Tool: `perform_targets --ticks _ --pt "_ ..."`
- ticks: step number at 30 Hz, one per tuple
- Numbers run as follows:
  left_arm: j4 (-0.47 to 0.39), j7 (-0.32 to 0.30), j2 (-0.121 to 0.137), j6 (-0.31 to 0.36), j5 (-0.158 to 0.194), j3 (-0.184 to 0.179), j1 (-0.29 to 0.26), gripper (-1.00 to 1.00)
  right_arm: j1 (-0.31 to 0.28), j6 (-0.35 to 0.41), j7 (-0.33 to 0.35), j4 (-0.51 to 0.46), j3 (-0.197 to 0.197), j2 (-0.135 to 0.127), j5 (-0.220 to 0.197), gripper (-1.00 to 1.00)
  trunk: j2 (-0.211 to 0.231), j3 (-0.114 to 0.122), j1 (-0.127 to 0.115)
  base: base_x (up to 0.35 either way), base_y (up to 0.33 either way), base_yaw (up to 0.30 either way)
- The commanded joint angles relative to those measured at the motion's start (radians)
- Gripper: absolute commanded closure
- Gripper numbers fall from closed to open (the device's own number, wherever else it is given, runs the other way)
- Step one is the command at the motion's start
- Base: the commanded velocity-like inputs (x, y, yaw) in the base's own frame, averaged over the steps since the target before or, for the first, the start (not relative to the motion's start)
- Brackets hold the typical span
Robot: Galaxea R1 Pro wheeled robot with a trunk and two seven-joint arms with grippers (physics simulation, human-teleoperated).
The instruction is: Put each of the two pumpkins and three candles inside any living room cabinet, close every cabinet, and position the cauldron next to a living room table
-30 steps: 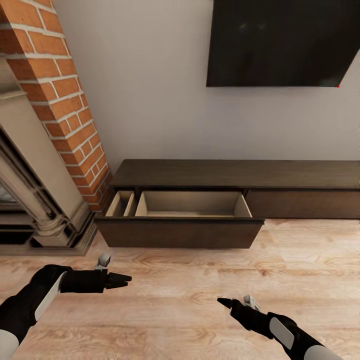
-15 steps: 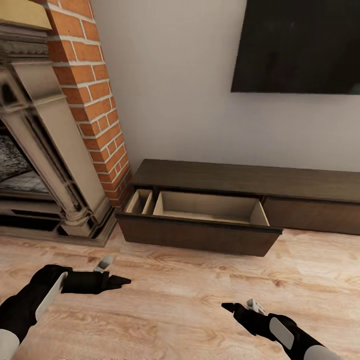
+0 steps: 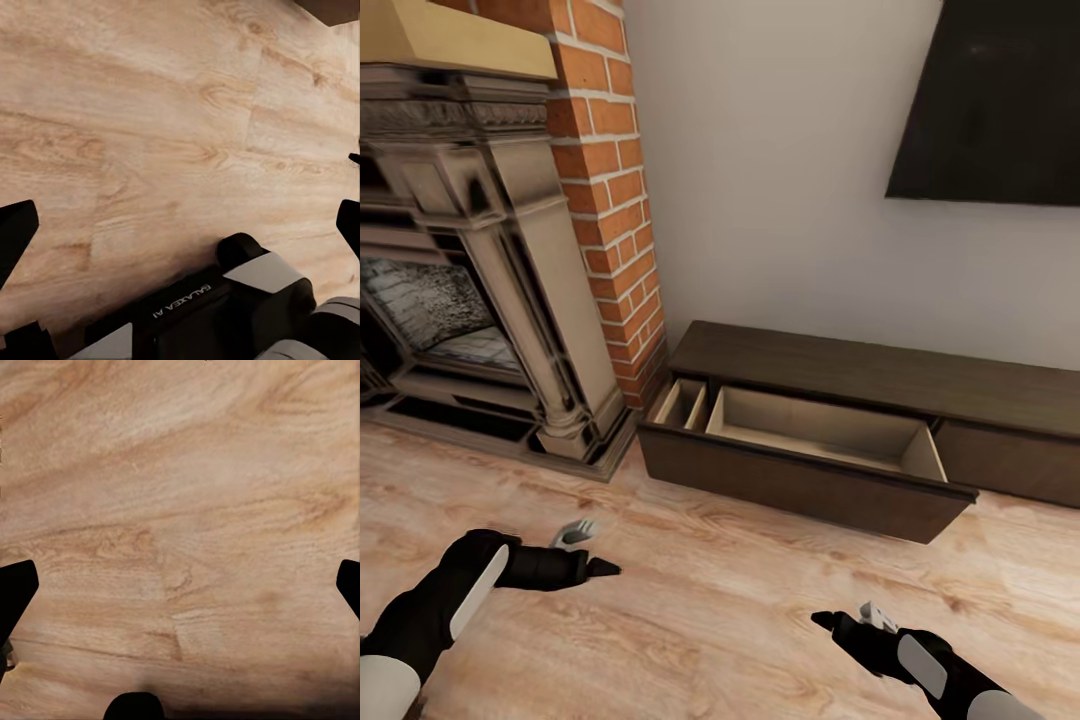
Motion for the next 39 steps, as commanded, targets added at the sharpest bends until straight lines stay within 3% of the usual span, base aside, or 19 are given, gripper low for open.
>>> perform_targets --ticks 1,5,13,20,39 --pt "0.0 0.015 -0.003 0.004 0.0 -0.002 -0.001 -1.0 0.0 0.001 0.001 -0.001 0.003 -0.001 -0.003 -1.0 0.007 0.002 -0.004 0.0 0.0 0.286" --pt "-0.003 0.121 -0.013 0.003 0.001 0.0 -0.001 -1.0 0.0 -0.004 -0.009 -0.001 0.003 -0.001 -0.003 -1.0 0.007 0.002 -0.004 0.0 0.0 0.286" --pt "-0.006 0.188 -0.032 0.002 0.001 0.0 -0.001 -1.0 0.0 -0.017 -0.055 -0.001 0.003 -0.001 0.009 -1.0 0.007 -0.001 -0.004 0.0 0.0 0.283" --pt "-0.009 0.194 -0.043 0.002 0.0 0.0 -0.001 -1.0 0.0 -0.025 -0.066 0.0 0.002 -0.001 0.063 -1.0 0.007 -0.005 -0.004 0.0 0.0 0.282" --pt "-0.011 0.196 -0.038 0.002 -0.002 -0.001 -0.001 -1.0 0.0 -0.027 -0.072 0.0 0.002 -0.001 0.068 -1.0 0.007 -0.015 -0.004 0.0 0.0 0.282"
